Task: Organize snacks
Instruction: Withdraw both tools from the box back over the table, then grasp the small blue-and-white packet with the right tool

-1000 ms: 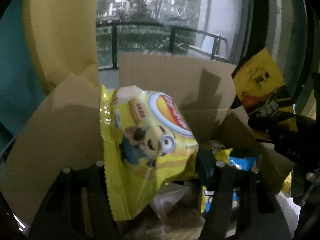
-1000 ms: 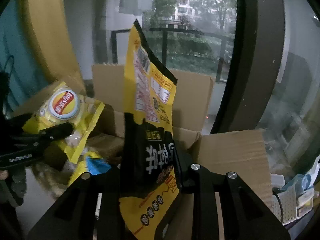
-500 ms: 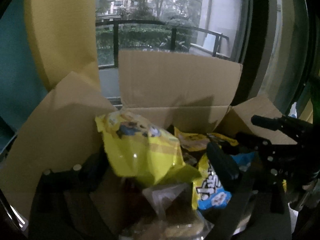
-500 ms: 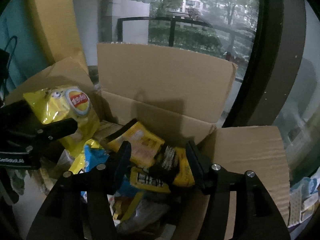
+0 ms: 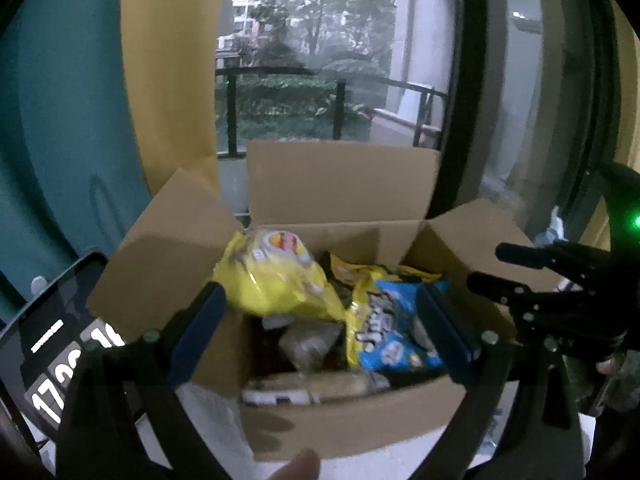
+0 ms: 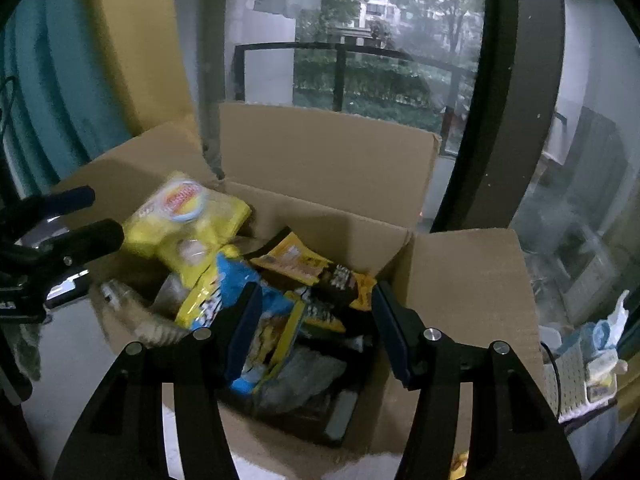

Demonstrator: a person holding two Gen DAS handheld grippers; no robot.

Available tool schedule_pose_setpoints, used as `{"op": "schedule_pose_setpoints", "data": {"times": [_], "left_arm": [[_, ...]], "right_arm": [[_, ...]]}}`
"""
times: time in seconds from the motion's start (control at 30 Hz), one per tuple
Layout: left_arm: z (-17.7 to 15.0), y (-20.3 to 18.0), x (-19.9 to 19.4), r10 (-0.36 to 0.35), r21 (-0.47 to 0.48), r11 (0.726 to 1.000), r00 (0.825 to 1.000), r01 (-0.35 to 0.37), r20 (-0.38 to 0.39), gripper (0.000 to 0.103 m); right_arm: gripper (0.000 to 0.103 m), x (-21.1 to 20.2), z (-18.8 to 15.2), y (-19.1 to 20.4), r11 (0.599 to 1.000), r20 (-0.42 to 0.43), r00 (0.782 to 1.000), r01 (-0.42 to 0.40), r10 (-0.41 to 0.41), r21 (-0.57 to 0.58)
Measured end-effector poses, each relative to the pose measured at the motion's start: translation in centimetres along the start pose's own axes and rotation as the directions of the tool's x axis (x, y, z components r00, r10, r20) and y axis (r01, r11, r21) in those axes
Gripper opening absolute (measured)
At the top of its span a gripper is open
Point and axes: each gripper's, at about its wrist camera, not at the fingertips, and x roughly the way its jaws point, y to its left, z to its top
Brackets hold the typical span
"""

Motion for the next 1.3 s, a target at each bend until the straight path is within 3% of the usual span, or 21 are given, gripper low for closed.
{"op": "schedule_pose_setpoints", "data": {"times": [0.33, 0.7, 1.03, 1.3], "left_arm": [[-2.3, -2.1, -5.7, -0.026, 0.006, 1.0, 0.999, 0.026, 0.037, 0.097], [-8.4, -2.8, -10.4, -0.031, 0.002, 1.0, 0.999, 0.031, 0.039, 0.097], [-14.1, -3.1, -10.5, -0.028, -0.008, 1.0, 0.999, 0.027, -0.039, 0.097], [-17.8, -3.2, -9.5, -0.043, -0.044, 0.998, 0.993, 0.038, -0.112, 0.097]], "right_arm": [[0.06, -3.9, -2.6, 1.2, 1.0, 0.011, 1.0, -0.003, 0.003, 0.004], [0.06, -7.0, -7.4, 0.7, 0.999, 0.0, 1.0, 0.009, -0.009, 0.052], [0.06, -7.0, -13.3, -0.1, 0.993, -0.072, 0.997, 0.027, -0.02, 0.111], [0.06, -4.6, -17.8, 0.2, 0.988, -0.161, 0.987, 0.014, 0.011, 0.155]]}}
